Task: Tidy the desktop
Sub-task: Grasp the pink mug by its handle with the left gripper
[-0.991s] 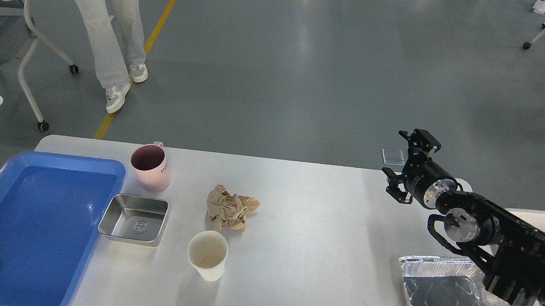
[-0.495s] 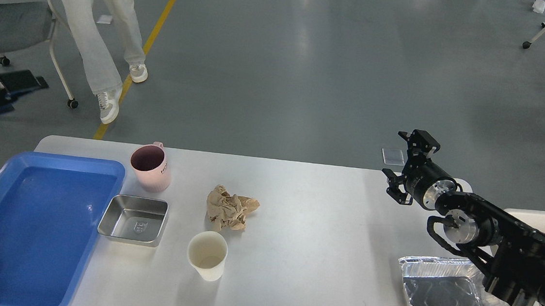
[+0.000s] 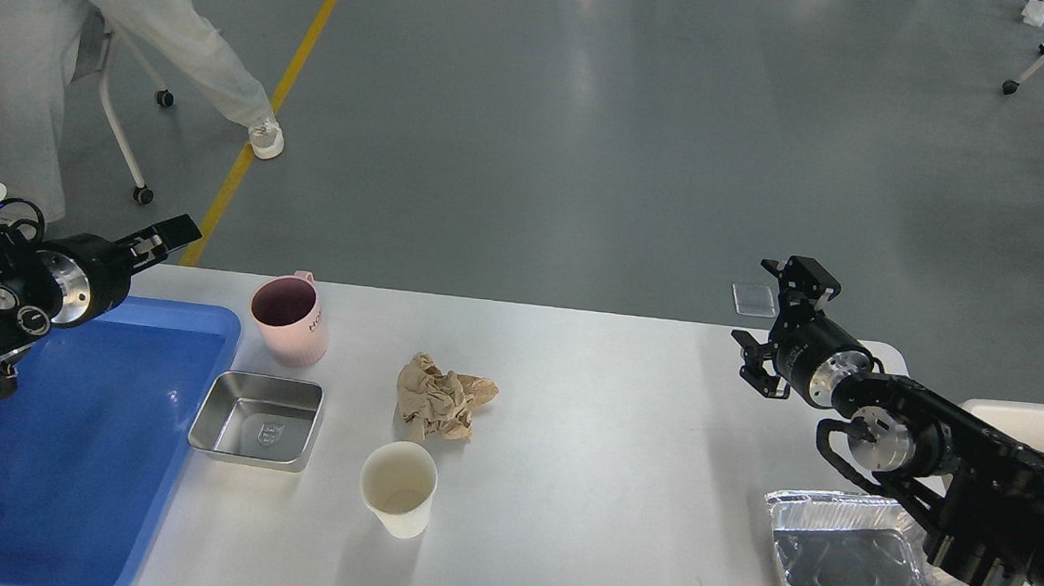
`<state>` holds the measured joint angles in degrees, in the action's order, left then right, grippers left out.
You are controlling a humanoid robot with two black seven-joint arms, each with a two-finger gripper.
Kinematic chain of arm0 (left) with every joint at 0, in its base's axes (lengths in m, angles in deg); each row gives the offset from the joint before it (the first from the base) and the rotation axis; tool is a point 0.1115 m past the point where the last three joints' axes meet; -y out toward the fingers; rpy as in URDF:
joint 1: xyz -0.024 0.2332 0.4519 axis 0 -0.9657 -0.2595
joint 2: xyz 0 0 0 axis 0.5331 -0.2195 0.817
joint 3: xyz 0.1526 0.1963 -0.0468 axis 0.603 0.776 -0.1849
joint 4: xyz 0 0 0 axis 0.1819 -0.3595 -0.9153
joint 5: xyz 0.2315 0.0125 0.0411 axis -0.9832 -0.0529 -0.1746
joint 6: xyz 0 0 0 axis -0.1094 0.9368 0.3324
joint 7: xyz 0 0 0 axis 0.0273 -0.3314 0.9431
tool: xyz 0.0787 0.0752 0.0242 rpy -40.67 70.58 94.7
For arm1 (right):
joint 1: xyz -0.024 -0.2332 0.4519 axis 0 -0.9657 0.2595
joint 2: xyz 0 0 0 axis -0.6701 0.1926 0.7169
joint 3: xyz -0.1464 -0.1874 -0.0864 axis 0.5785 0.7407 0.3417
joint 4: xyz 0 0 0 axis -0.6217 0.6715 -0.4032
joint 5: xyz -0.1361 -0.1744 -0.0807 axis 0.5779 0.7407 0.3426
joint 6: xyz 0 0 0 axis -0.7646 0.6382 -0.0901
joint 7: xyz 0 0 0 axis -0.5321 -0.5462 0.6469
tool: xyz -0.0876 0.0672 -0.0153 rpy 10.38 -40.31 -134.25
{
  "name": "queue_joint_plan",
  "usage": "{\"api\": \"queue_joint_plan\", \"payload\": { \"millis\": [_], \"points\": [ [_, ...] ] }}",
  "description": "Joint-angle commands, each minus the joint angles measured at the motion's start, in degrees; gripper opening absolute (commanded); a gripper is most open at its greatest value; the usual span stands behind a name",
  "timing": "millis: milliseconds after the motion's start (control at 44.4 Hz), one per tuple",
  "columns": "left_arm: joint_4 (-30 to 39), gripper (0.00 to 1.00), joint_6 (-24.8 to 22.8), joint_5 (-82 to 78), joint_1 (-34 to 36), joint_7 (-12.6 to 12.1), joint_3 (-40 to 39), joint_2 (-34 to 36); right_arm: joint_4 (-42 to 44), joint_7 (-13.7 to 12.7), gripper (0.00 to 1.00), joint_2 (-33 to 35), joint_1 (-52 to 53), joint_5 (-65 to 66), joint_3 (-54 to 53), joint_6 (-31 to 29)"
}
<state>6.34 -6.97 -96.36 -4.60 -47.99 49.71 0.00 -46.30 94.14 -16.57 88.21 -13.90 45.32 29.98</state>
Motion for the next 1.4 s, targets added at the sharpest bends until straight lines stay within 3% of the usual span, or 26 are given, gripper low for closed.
{"api": "queue_joint_plan", "payload": {
  "millis": [0, 180, 518, 675, 856, 1036, 1373],
  "points": [
    [-4.24, 0.89, 0.03, 0.00, -0.10, 0.03, 0.57, -3.75, 0.04, 0.00, 1.00, -0.70, -0.02, 1.37, 0.00, 0.62],
    [-12.15, 0.88, -0.06, 0.00, -0.18, 0.29, 1.01, -11.75, 0.04, 0.00, 1.00, -1.06, -0.11, 1.55, 0.00, 0.71],
    [-17.34, 0.81, -0.06, 0.00, -0.36, 0.12, 4.17, -19.23, 0.04, 0.00, 1.00, -0.79, -0.02, 1.55, 0.00, 0.71],
    [-17.43, 0.71, -0.06, 0.00, -0.36, 0.03, 6.63, -18.97, 0.13, 0.00, 1.00, -0.53, -0.02, 1.55, 0.00, 0.71],
    [-17.61, 0.66, -0.06, 0.09, -0.36, 0.12, 6.63, -18.79, 1.01, 0.00, 1.00, -0.71, -0.02, 1.55, 0.00, 0.71],
    [-17.61, 0.51, -0.15, 0.09, -0.89, -0.06, 6.63, -19.14, 1.10, -0.09, 1.00, -0.53, -0.02, 1.55, 0.00, 0.62],
    [-17.61, 0.35, -0.59, 0.09, -1.59, 0.12, 6.63, -19.23, 1.18, -0.09, 1.00, -0.35, -0.20, 1.55, 0.00, 0.62]
  ]
}}
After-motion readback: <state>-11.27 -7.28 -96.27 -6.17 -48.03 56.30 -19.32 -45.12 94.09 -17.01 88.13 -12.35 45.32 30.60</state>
